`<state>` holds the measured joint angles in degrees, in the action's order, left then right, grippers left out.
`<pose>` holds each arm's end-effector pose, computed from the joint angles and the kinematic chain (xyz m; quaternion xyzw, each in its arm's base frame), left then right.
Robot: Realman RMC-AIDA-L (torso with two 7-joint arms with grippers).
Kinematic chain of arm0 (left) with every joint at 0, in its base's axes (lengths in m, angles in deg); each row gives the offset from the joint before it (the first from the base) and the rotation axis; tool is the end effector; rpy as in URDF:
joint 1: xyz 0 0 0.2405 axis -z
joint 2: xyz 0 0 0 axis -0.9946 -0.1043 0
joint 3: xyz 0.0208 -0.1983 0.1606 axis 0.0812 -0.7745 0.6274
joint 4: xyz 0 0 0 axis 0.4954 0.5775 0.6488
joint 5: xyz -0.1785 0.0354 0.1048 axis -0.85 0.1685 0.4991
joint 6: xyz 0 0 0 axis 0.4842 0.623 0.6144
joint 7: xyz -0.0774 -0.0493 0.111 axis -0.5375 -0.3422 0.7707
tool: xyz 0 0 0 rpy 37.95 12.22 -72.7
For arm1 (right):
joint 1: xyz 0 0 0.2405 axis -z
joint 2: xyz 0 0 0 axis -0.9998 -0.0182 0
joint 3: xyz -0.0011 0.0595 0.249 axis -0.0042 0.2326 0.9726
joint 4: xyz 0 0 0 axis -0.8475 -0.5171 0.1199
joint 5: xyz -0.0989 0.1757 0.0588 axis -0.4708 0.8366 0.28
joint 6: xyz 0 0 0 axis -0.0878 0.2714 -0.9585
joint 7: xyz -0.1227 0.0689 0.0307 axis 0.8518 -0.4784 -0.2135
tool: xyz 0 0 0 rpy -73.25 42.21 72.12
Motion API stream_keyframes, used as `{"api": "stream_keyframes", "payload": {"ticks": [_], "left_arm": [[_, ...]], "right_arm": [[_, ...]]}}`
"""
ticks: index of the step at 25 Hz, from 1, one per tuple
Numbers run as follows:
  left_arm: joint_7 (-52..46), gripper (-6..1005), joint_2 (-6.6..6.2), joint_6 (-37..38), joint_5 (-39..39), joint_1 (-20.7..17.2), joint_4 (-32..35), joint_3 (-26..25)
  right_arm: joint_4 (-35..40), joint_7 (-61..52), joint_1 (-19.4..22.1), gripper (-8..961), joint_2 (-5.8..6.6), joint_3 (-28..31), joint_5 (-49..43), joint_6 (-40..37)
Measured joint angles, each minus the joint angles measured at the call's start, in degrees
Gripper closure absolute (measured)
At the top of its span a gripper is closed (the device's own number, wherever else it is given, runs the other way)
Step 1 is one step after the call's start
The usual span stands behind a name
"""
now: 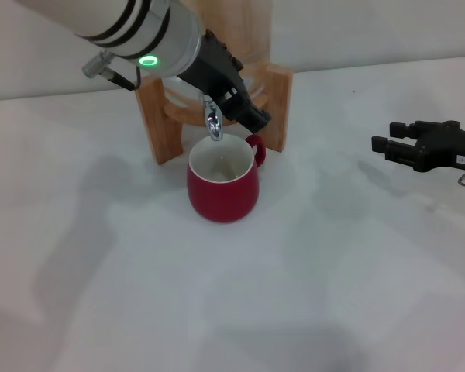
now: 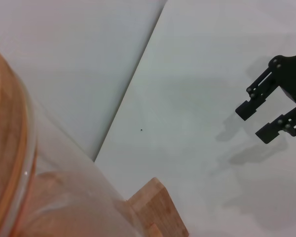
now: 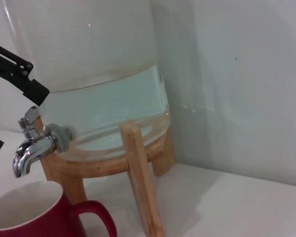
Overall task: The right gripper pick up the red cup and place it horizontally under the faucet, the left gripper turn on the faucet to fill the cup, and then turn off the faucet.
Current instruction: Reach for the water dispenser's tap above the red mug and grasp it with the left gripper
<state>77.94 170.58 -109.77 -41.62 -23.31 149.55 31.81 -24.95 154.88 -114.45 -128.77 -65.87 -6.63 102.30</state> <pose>-0.0078 0.4084 -0.0530 -0.9769 -0.0173 0.0973 0.1896 0.3283 0.3526 0.0566 -0.8627 0.3029 0.2241 0.3373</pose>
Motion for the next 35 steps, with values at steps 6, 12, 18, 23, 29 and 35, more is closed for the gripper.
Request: {"api": "stream_keyframes", "payload": {"ticks": [6, 12, 18, 23, 29, 35], "left_arm": [[0.8, 124, 0.05, 0.0, -0.8, -0.2, -0.1, 0.0], [1.3, 124, 0.08, -0.3, -1.4, -0.3, -0.2, 0.0], [1.4, 124, 0.09, -0.5, -1.8, -0.3, -0.1, 0.8], [1.3, 124, 0.09, -0.9, -2.3, -0.3, 0.1, 1.3], [1.0, 124, 0.09, -2.2, -2.8, -0.6, 1.0, 1.6], [0.9, 124, 0.09, -2.7, -3.0, -0.7, 1.2, 1.7]], "right_arm": [[0.0, 0.0, -0.1, 471, 0.01, -0.1, 0.0, -0.6], [0.0, -0.1, -0.2, 471, 0.01, -0.1, 0.0, -0.8], [0.0, -0.2, 0.0, 471, 0.01, -0.1, 0.0, -0.8], [0.0, -0.2, 0.0, 471, 0.01, -0.1, 0.0, -1.0], [0.0, -0.2, 0.0, 471, 0.01, -0.1, -0.1, -1.1], [0.0, -0.3, -0.1, 471, 0.01, -0.1, -0.2, -1.1]]}}
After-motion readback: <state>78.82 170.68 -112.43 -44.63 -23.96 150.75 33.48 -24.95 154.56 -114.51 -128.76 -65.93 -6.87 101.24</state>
